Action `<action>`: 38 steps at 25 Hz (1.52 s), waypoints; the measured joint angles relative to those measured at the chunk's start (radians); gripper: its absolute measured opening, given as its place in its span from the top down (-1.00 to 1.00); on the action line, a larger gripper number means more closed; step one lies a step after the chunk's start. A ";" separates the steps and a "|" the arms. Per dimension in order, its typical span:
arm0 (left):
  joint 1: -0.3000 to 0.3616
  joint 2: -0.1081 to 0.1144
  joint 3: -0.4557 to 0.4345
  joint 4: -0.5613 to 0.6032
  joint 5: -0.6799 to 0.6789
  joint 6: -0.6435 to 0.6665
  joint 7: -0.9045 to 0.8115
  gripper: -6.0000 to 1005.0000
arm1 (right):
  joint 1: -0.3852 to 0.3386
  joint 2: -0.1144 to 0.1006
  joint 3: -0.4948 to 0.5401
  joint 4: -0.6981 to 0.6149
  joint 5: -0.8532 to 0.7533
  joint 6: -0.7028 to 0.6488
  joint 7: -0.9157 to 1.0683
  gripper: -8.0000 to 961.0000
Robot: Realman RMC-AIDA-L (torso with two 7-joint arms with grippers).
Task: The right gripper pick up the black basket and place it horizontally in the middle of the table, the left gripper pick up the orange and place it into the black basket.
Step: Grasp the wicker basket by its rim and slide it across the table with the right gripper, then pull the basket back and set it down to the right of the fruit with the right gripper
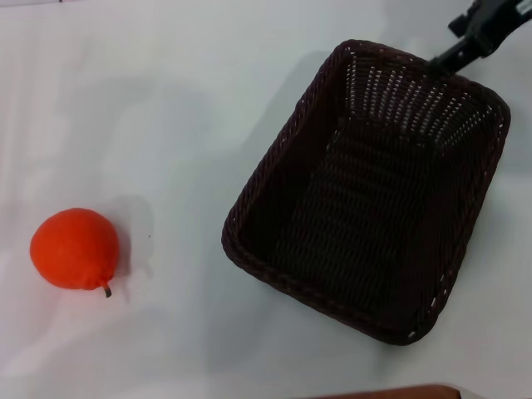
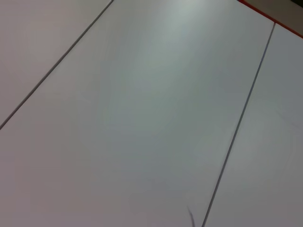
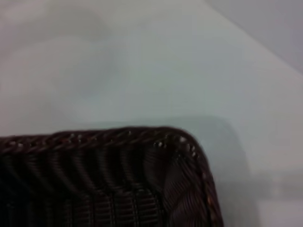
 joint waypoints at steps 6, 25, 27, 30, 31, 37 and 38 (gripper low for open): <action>-0.006 -0.001 0.000 0.002 0.000 0.002 0.000 -0.77 | 0.003 0.011 -0.021 0.174 -0.002 -0.152 -0.043 -0.74; -0.009 -0.001 0.002 0.006 0.008 0.003 0.000 -0.77 | -0.011 -0.012 0.001 0.296 0.062 -0.177 -0.101 0.27; -0.009 -0.002 0.002 0.006 0.008 0.002 0.000 -0.77 | -0.011 -0.022 0.023 0.315 0.063 -0.159 -0.093 0.43; -0.009 -0.002 0.003 0.006 0.008 -0.004 0.000 -0.77 | -0.014 -0.042 0.090 0.340 0.063 -0.110 -0.058 0.51; -0.008 -0.002 0.003 0.006 0.008 -0.005 0.000 -0.77 | -0.018 -0.050 0.131 0.343 0.066 -0.090 -0.046 0.53; -0.005 -0.002 0.003 0.006 0.008 -0.004 0.000 -0.77 | -0.068 -0.085 0.321 0.372 0.183 -0.012 0.020 0.58; -0.005 -0.002 0.003 0.006 0.008 -0.004 0.000 -0.77 | -0.080 -0.093 0.331 0.388 0.215 -0.010 0.037 0.59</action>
